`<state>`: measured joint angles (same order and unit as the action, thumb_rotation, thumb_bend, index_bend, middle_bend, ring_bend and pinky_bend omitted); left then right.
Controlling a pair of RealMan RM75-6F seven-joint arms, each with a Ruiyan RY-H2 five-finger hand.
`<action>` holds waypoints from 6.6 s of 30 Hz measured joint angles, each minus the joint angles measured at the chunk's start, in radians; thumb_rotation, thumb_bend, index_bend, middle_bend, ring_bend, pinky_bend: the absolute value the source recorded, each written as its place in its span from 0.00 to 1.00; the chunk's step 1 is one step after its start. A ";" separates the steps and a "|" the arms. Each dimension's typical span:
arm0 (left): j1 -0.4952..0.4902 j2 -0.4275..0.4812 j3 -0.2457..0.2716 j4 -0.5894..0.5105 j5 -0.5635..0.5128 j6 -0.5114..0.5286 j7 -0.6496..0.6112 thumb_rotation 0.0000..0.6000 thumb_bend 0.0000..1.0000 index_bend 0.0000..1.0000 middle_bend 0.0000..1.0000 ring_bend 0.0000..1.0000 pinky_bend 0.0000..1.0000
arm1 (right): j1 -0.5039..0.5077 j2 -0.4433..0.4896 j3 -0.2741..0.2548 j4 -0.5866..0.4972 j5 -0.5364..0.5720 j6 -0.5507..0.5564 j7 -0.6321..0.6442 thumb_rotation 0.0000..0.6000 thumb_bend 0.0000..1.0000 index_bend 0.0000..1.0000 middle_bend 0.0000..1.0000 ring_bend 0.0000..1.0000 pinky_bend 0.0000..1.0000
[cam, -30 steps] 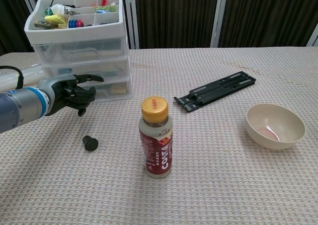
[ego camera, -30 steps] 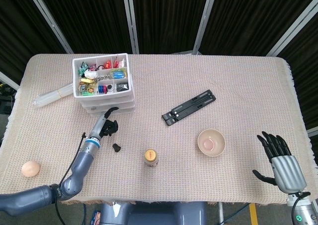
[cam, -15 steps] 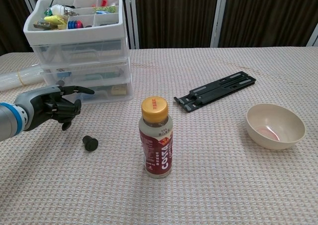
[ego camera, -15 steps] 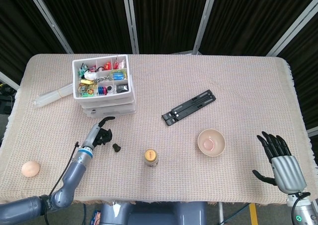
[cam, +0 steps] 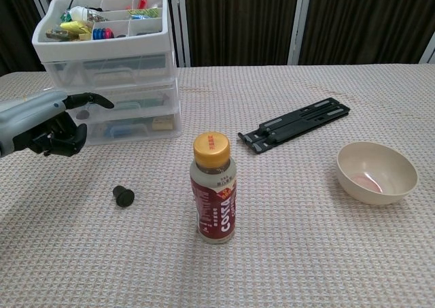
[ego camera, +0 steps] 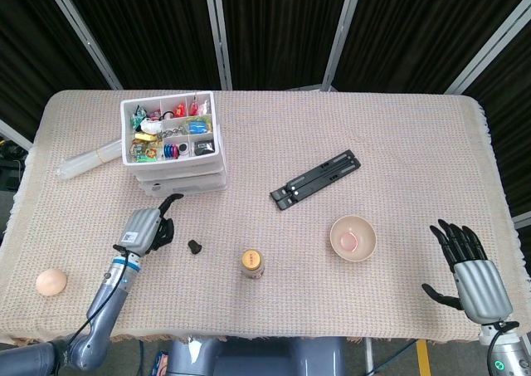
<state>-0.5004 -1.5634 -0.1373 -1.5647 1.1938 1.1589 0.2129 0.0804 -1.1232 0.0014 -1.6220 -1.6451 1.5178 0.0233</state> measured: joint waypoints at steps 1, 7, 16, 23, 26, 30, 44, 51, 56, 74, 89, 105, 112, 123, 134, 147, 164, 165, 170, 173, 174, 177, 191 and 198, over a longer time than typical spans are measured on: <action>-0.001 0.006 0.005 -0.004 0.013 0.014 0.043 1.00 0.78 0.15 0.98 0.87 0.74 | 0.000 0.000 0.000 0.000 0.000 0.000 0.000 1.00 0.08 0.02 0.00 0.00 0.00; -0.014 0.056 0.013 -0.056 0.035 0.064 0.253 1.00 0.77 0.15 0.98 0.87 0.74 | 0.000 0.000 -0.001 -0.002 0.003 -0.004 0.000 1.00 0.08 0.02 0.00 0.00 0.00; -0.055 0.090 -0.032 -0.074 -0.090 0.031 0.379 1.00 0.78 0.15 0.98 0.87 0.74 | 0.000 0.000 0.000 -0.003 0.005 -0.004 -0.001 1.00 0.08 0.02 0.00 0.00 0.00; -0.071 0.084 -0.046 -0.054 -0.160 0.006 0.400 1.00 0.78 0.16 0.98 0.87 0.74 | 0.000 0.001 0.000 -0.003 0.005 -0.004 -0.001 1.00 0.08 0.02 0.00 0.00 0.00; -0.073 0.079 -0.051 -0.054 -0.191 -0.005 0.394 1.00 0.78 0.18 0.98 0.87 0.74 | 0.000 0.000 0.001 -0.003 0.006 -0.005 -0.002 1.00 0.08 0.02 0.00 0.00 0.00; -0.079 0.072 -0.054 -0.048 -0.212 -0.013 0.392 1.00 0.78 0.18 0.98 0.87 0.74 | 0.000 0.000 0.000 -0.003 0.006 -0.005 -0.002 1.00 0.08 0.02 0.00 0.00 0.00; -0.086 0.060 -0.046 -0.033 -0.252 -0.014 0.389 1.00 0.78 0.42 0.98 0.87 0.74 | 0.000 0.001 0.001 -0.005 0.007 -0.007 -0.001 1.00 0.08 0.02 0.00 0.00 0.00; -0.081 0.070 -0.056 -0.052 -0.238 -0.002 0.338 1.00 0.79 0.47 0.99 0.87 0.74 | 0.000 0.002 0.001 -0.006 0.007 -0.006 -0.001 1.00 0.08 0.02 0.00 0.00 0.00; -0.074 0.091 -0.052 -0.082 -0.227 0.002 0.323 1.00 0.78 0.48 0.99 0.87 0.74 | 0.000 0.001 0.001 -0.005 0.006 -0.005 -0.001 1.00 0.08 0.02 0.00 0.00 0.00; -0.039 0.171 0.019 -0.209 -0.112 0.019 0.295 1.00 0.49 0.20 0.87 0.77 0.69 | -0.002 0.001 0.001 -0.008 0.008 -0.006 -0.005 1.00 0.08 0.02 0.00 0.00 0.00; -0.025 0.216 0.115 -0.197 0.169 0.090 0.344 1.00 0.19 0.16 0.57 0.53 0.50 | -0.002 0.001 0.002 -0.010 0.011 -0.007 -0.008 1.00 0.08 0.02 0.00 0.00 0.00; -0.130 0.248 0.198 -0.171 0.339 -0.156 0.480 1.00 0.19 0.35 1.00 0.90 0.78 | -0.002 0.002 0.003 -0.009 0.011 -0.005 -0.005 1.00 0.08 0.02 0.00 0.00 0.00; -0.194 0.199 0.183 -0.118 0.285 -0.266 0.643 1.00 0.19 0.34 1.00 0.90 0.78 | -0.002 0.003 0.003 -0.007 0.010 -0.004 0.001 1.00 0.08 0.02 0.00 0.00 0.00; -0.233 0.125 0.176 -0.020 0.250 -0.306 0.732 1.00 0.21 0.33 1.00 0.90 0.77 | -0.002 0.003 0.003 -0.004 0.007 -0.002 0.004 1.00 0.08 0.02 0.00 0.00 0.00; -0.244 0.078 0.179 0.047 0.262 -0.302 0.724 1.00 0.23 0.35 1.00 0.90 0.77 | -0.002 0.004 0.003 -0.006 0.008 -0.003 0.005 1.00 0.08 0.02 0.00 0.00 0.00; -0.255 0.036 0.188 0.108 0.256 -0.322 0.727 1.00 0.33 0.49 1.00 0.90 0.77 | -0.003 0.006 0.003 -0.008 0.011 -0.004 0.008 1.00 0.08 0.02 0.00 0.00 0.00; -0.250 0.049 0.212 0.100 0.316 -0.282 0.682 1.00 0.38 0.59 1.00 0.90 0.77 | -0.003 0.007 0.004 -0.010 0.012 -0.005 0.010 1.00 0.08 0.02 0.00 0.00 0.00; -0.250 0.055 0.213 0.091 0.325 -0.276 0.679 1.00 0.38 0.59 1.00 0.90 0.77 | -0.003 0.007 0.003 -0.010 0.012 -0.005 0.010 1.00 0.08 0.02 0.00 0.00 0.00; -0.254 0.090 0.209 0.043 0.360 -0.243 0.669 1.00 0.38 0.59 1.00 0.90 0.77 | -0.004 0.008 0.004 -0.010 0.013 -0.005 0.011 1.00 0.08 0.02 0.00 0.00 0.00; -0.257 0.126 0.199 0.004 0.384 -0.216 0.663 1.00 0.38 0.59 1.00 0.90 0.77 | -0.003 0.008 0.004 -0.009 0.014 -0.006 0.011 1.00 0.08 0.02 0.00 0.00 0.00; -0.258 0.143 0.192 -0.012 0.392 -0.202 0.661 1.00 0.38 0.59 1.00 0.90 0.77 | -0.003 0.008 0.003 -0.009 0.012 -0.006 0.010 1.00 0.08 0.02 0.00 0.00 0.00; -0.263 0.180 0.159 -0.041 0.393 -0.179 0.660 1.00 0.38 0.59 1.00 0.90 0.77 | -0.003 0.007 0.003 -0.008 0.009 -0.005 0.007 1.00 0.08 0.02 0.00 0.00 0.00; -0.302 0.197 0.029 0.035 0.231 -0.197 0.643 1.00 0.38 0.44 1.00 0.88 0.76 | -0.003 0.007 0.002 -0.009 0.013 -0.008 0.007 1.00 0.08 0.02 0.00 0.00 0.00; -0.283 0.187 0.039 0.087 0.215 -0.175 0.624 1.00 0.35 0.09 0.85 0.75 0.68 | -0.003 0.009 0.002 -0.012 0.016 -0.012 0.008 1.00 0.08 0.02 0.00 0.00 0.00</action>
<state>-0.7829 -1.3760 -0.0980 -1.4776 1.4089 0.9839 0.8365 0.0779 -1.1146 0.0030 -1.6343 -1.6294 1.5057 0.0309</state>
